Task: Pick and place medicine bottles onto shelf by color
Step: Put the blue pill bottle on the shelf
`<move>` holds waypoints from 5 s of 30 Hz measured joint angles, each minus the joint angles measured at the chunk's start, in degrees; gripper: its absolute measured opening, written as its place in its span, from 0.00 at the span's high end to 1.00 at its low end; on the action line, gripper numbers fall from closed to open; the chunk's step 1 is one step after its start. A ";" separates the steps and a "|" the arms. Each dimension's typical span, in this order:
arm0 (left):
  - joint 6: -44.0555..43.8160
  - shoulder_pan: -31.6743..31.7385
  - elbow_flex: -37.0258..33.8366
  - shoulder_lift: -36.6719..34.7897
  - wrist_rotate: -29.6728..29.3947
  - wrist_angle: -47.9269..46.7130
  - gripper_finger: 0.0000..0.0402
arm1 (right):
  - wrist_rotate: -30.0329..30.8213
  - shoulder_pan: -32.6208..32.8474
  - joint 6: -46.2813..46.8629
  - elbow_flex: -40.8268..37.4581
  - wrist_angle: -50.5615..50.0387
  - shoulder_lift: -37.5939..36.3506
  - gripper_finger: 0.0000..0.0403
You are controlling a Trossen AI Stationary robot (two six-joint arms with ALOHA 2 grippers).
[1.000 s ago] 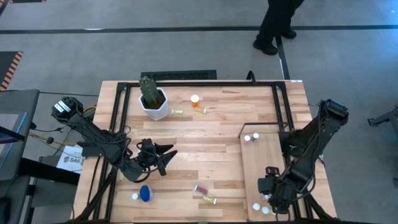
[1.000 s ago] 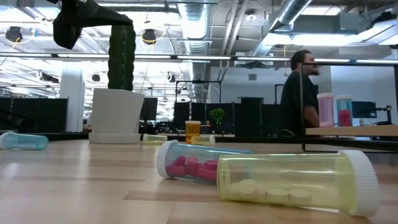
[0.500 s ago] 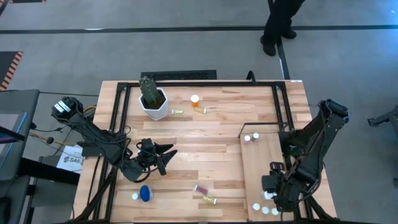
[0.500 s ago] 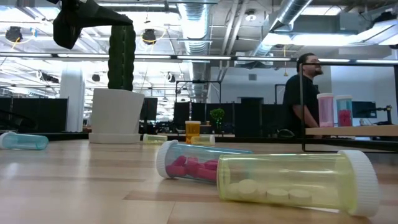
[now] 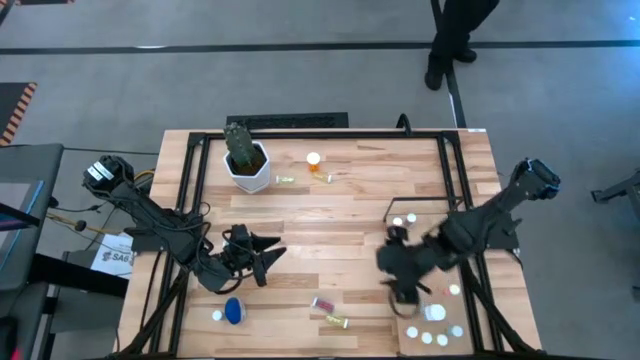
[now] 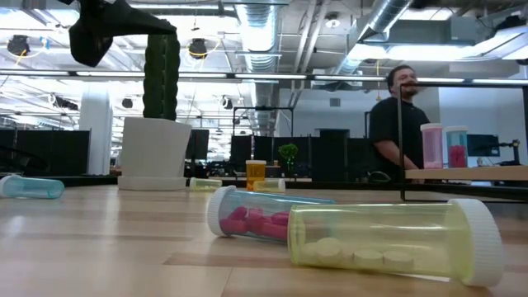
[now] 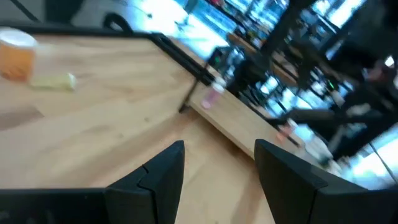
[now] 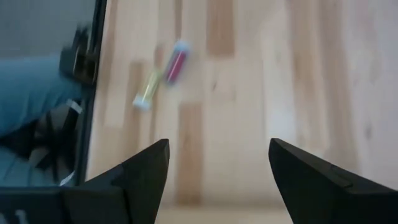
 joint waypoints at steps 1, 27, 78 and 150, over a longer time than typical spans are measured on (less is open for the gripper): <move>0.11 0.00 0.00 0.02 1.53 -0.01 0.54 | 0.00 -1.46 -1.80 0.00 1.45 0.06 0.26; 13.88 3.18 10.57 9.91 22.72 -9.08 0.54 | 2.82 5.83 1.29 -0.04 5.97 0.17 0.26; 25.63 24.50 1.36 7.69 57.14 -69.72 0.54 | 2.93 -4.50 -4.87 -0.09 4.68 0.17 0.26; -28.06 33.44 0.46 7.80 53.42 -42.64 0.72 | 2.75 1.45 -4.66 -1.09 -0.16 0.19 0.26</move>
